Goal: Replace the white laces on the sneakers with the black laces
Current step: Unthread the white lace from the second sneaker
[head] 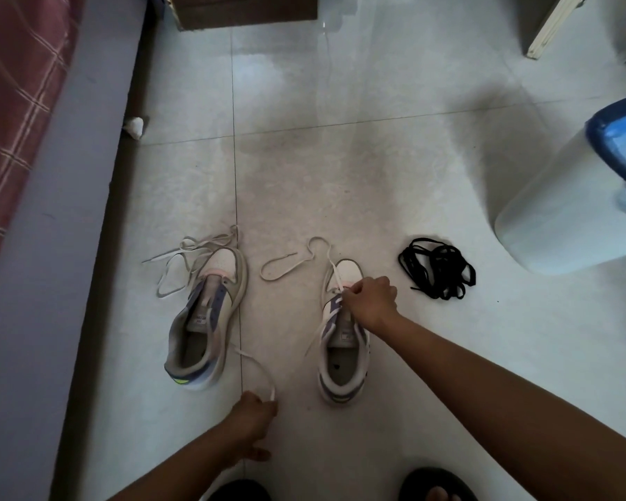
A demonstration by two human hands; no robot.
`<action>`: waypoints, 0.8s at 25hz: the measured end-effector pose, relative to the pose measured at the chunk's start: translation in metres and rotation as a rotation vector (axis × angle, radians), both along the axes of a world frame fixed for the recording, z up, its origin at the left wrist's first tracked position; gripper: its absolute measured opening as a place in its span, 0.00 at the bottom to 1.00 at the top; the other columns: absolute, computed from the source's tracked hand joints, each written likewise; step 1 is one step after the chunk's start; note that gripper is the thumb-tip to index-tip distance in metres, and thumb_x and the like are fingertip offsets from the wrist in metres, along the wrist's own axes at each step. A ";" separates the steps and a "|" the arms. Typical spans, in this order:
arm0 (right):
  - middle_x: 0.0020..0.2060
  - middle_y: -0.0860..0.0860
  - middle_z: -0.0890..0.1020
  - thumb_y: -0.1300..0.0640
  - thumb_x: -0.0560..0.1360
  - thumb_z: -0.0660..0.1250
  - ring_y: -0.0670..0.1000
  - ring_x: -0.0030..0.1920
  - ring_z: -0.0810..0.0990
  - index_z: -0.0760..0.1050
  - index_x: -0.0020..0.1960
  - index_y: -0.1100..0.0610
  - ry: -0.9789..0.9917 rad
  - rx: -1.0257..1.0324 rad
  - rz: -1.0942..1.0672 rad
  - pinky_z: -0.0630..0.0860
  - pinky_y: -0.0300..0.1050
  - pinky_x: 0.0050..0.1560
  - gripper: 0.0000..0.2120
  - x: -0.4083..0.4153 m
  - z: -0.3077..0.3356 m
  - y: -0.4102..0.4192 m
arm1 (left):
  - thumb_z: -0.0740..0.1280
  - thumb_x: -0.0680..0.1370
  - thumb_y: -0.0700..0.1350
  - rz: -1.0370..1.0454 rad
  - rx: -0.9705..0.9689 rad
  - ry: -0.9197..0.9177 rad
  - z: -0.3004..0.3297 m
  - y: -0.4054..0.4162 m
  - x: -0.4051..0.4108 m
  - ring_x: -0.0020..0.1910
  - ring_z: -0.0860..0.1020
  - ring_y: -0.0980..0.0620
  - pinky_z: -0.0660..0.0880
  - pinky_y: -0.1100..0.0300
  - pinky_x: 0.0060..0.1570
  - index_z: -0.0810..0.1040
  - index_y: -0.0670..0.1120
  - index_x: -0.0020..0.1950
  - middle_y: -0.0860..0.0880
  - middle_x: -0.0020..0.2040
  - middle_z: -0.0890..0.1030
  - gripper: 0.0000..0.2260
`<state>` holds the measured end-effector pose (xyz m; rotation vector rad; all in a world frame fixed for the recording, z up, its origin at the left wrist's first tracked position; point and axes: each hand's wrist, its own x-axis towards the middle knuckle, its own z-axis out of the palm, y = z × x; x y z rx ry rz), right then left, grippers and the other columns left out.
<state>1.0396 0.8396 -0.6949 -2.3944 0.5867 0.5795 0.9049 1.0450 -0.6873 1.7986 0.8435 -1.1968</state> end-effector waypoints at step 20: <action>0.38 0.57 0.80 0.47 0.68 0.72 0.52 0.43 0.81 0.80 0.41 0.56 0.199 0.915 -0.149 0.79 0.50 0.51 0.12 -0.104 0.137 -0.151 | 0.59 0.80 0.49 -0.424 0.162 -0.730 0.010 -0.070 0.089 0.58 0.74 0.44 0.71 0.53 0.56 0.69 0.44 0.63 0.43 0.62 0.70 0.14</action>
